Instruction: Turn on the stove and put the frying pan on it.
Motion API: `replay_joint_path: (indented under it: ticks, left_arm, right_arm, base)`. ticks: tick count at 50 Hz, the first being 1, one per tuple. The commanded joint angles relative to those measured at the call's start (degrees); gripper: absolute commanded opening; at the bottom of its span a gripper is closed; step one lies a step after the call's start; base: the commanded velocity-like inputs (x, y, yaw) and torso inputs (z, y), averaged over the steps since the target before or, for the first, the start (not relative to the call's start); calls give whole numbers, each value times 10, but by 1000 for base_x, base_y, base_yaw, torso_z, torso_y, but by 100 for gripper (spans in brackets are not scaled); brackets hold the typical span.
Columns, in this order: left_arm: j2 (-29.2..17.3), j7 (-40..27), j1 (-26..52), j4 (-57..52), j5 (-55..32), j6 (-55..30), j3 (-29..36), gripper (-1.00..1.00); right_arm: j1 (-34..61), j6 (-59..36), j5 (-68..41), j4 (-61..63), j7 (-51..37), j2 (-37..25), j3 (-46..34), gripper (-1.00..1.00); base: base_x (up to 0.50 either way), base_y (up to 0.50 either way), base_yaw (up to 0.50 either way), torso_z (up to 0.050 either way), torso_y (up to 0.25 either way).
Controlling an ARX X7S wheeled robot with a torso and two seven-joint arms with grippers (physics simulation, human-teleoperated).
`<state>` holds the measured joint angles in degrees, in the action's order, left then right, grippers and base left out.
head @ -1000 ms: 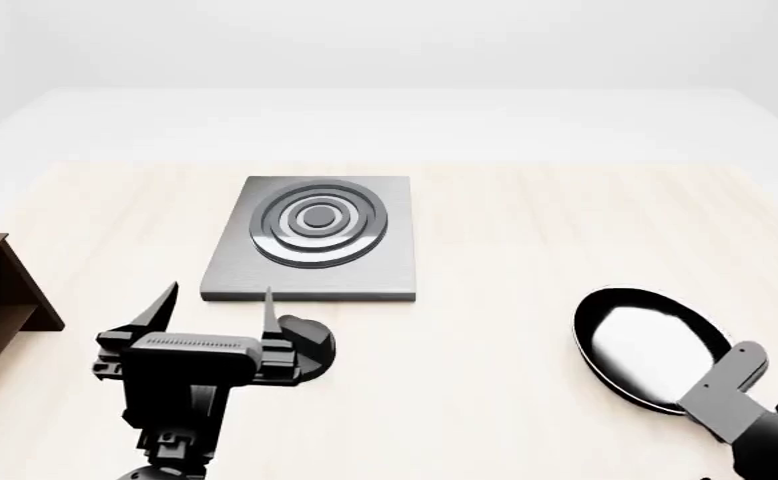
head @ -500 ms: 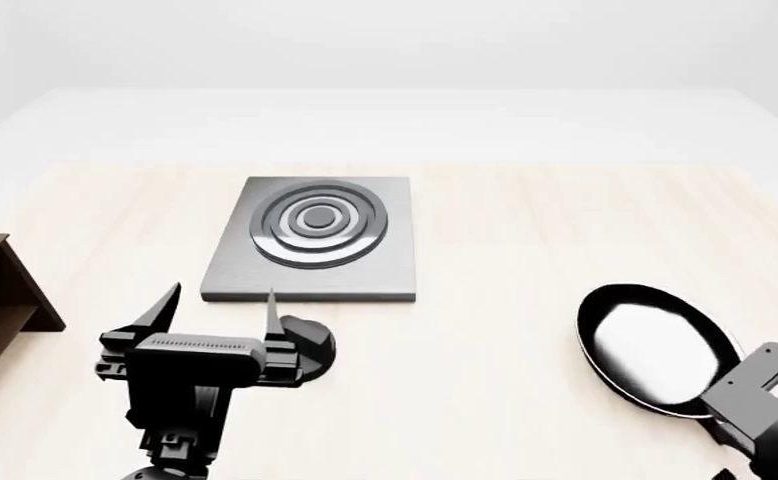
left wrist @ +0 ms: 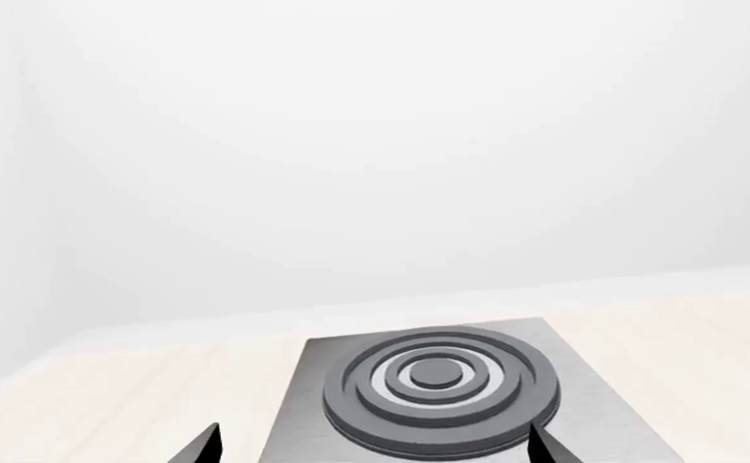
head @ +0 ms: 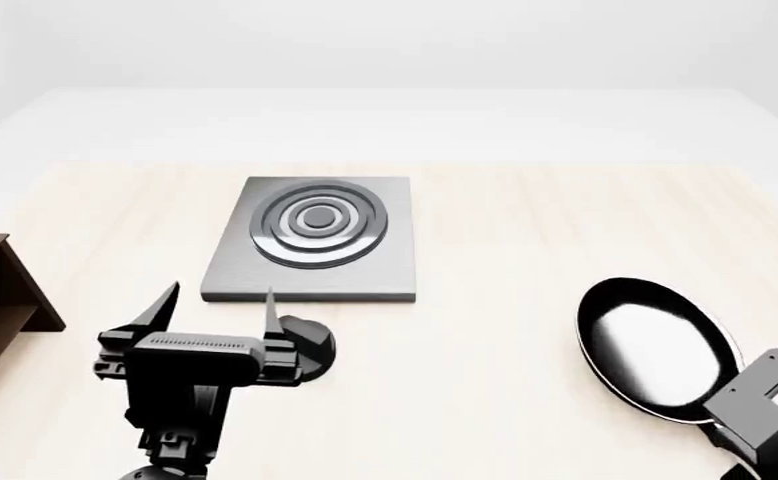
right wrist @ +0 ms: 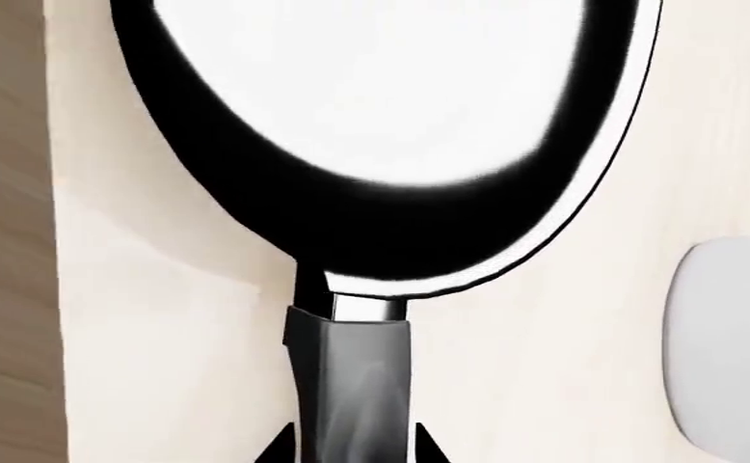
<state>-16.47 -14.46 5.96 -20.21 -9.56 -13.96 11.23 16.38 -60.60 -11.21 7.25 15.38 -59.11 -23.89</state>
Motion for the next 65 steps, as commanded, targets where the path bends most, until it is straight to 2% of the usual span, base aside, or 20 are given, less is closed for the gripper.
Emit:
replay_joint_path:
  ticks: [1,12,34,46,65]
  left_arm:
    - [-2,-3,1,-1,-1,0,1,100]
    - [-4,-6,0,-1,-3,2,2,100]
    - [-8,-11,-1,1,-8,6,1,100]
    - [-9,-13,-2,2,-11,8,3,100]
    - [-12,-15,-2,1,-16,12,3,100]
  right_arm:
    - [-10,0,-37,51,-4,-7,39,-100]
    - [53,-32,-57,156,-10,-29,103,-100]
    - [202,-65,-23,163,12,-17,43,-100]
    - [278,-59,11,135,10,24,-7,-100]
    - [371,13,61,30,-5,117,-72,-100]
  base:
    - [0,0,0,0,0]
    - [0,0,1,0,0]
    - [0,0,0,0,0]
    - [0,0,0,0,2]
    - [0,0,0,0,2]
